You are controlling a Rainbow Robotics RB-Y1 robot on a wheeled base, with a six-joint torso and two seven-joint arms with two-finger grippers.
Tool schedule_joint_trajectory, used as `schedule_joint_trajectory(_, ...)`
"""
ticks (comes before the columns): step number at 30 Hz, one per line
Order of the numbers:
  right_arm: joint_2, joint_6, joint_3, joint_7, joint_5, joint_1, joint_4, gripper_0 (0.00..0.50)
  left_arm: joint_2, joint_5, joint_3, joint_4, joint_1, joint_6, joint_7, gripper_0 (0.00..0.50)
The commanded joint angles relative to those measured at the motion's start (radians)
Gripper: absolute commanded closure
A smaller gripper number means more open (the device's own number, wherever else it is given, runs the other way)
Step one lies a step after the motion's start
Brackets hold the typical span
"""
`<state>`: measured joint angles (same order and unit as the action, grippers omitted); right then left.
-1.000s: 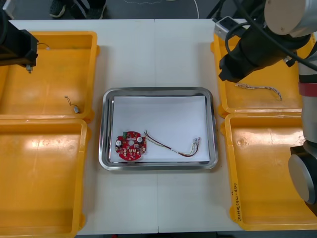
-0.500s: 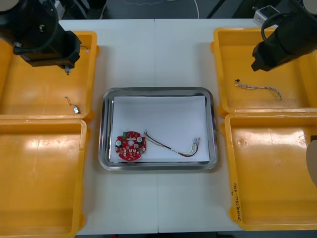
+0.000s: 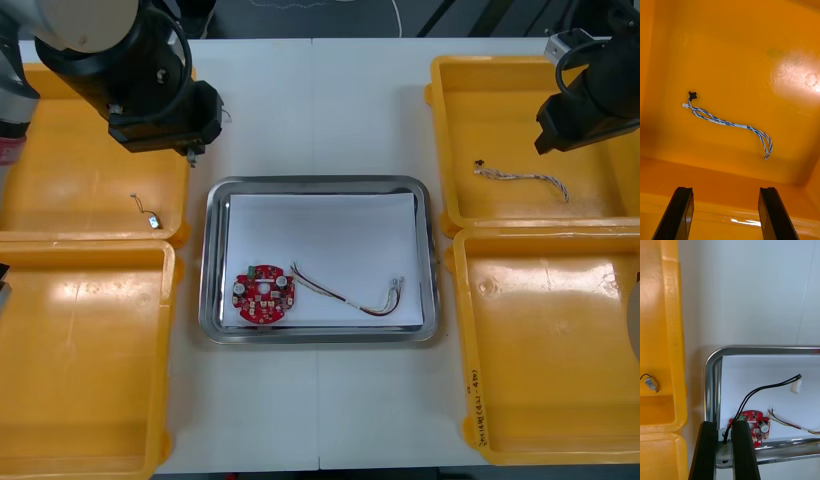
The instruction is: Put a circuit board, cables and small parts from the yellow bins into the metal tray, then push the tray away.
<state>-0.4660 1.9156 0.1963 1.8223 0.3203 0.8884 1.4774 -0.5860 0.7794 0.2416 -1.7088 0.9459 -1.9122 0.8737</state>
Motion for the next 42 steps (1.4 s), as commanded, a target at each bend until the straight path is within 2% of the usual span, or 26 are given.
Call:
schedule_joint_trajectory(1,-0.031,0.004,0.005,-0.110,-0.006,0.049,-0.009,0.000,0.038,-0.012,0.051,0.041,0.053,-0.008,-0.019,0.500)
schedule_joint_trajectory(7,-0.019,0.004,-0.026,-0.259,0.003,0.049,-0.060,0.000,0.067,-0.026,0.116,0.101,0.053,0.050,-0.001,0.500)
schedule_joint_trajectory(18,-0.016,-0.052,0.041,-0.489,-0.014,0.049,-0.128,0.000,0.135,-0.063,0.191,0.209,0.053,0.176,0.042,0.500)
schedule_joint_trajectory(30,-0.016,-0.165,0.089,-0.750,-0.038,0.049,-0.154,0.000,0.147,-0.058,0.305,0.331,0.051,0.302,0.082,0.500)
schedule_joint_trajectory(35,-0.011,-0.227,0.089,-0.851,-0.049,0.049,-0.186,0.000,0.152,-0.048,0.326,0.357,0.051,0.322,0.091,0.500)
schedule_joint_trajectory(42,0.000,-0.248,0.087,-1.005,-0.061,0.049,-0.198,0.000,0.160,-0.046,0.332,0.360,0.033,0.334,0.103,0.500)
